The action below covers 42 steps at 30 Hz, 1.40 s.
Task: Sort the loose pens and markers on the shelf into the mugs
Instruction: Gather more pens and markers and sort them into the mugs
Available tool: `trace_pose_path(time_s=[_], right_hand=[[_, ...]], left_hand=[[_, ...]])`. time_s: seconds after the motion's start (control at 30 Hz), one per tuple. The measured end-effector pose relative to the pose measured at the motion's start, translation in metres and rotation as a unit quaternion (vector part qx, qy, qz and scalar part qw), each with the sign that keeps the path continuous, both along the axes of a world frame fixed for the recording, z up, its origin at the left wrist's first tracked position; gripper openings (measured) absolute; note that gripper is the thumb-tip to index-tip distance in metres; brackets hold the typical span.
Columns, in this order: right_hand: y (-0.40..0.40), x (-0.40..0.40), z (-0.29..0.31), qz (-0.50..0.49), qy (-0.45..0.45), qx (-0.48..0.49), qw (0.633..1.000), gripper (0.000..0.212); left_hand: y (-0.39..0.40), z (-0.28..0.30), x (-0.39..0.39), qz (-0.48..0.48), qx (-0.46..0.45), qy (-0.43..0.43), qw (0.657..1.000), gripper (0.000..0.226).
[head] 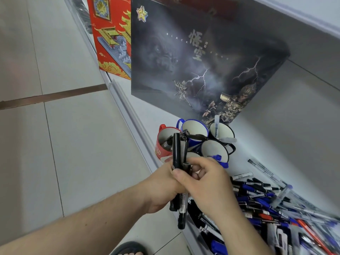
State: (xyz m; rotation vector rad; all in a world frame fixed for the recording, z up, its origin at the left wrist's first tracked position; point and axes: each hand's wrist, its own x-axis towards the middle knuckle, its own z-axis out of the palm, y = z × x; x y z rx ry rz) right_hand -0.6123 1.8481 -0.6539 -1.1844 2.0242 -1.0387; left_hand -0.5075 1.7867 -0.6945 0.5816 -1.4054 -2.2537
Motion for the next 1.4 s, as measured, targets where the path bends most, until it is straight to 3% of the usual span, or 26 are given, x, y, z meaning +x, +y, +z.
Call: trace_pose_path(time_s=[0.27, 0.47, 0.6, 0.73, 0.8, 0.93, 1.13, 1.4], right_hand=[[0.02, -0.014, 0.007, -0.029, -0.067, 0.009, 0.997, 0.02], [0.03, -0.024, 0.007, -0.095, -0.098, -0.076, 0.988, 0.016], [0.028, -0.034, 0.008, -0.194, -0.108, -0.147, 0.964, 0.015], [0.009, -0.037, 0.016, -0.261, -0.088, -0.235, 0.932, 0.019], [-0.007, -0.034, 0.021, -0.243, -0.062, -0.268, 0.93, 0.024], [-0.039, -0.029, 0.017, -0.174, 0.01, -0.298, 0.938, 0.03], [-0.075, -0.025, -0.022, -0.099, 0.143, -0.281, 0.944, 0.01], [-0.101, -0.029, -0.055, 0.017, 0.26, -0.123, 0.958, 0.007]], left_hand=[[0.009, 0.007, -0.001, -0.077, 0.07, 0.026, 0.994, 0.027], [0.005, 0.005, -0.008, -0.089, 0.124, 0.015, 0.988, 0.022], [-0.006, 0.002, -0.006, 0.07, 0.155, -0.083, 0.982, 0.02], [-0.024, 0.002, 0.005, 0.29, 0.202, -0.072, 0.933, 0.022], [-0.027, 0.005, 0.008, 0.327, 0.219, -0.059, 0.917, 0.023], [-0.023, 0.005, 0.006, 0.308, 0.22, -0.067, 0.923, 0.021], [-0.02, 0.004, 0.003, 0.271, 0.198, -0.057, 0.94, 0.019], [-0.014, 0.002, 0.002, 0.231, 0.151, -0.074, 0.958, 0.018]])
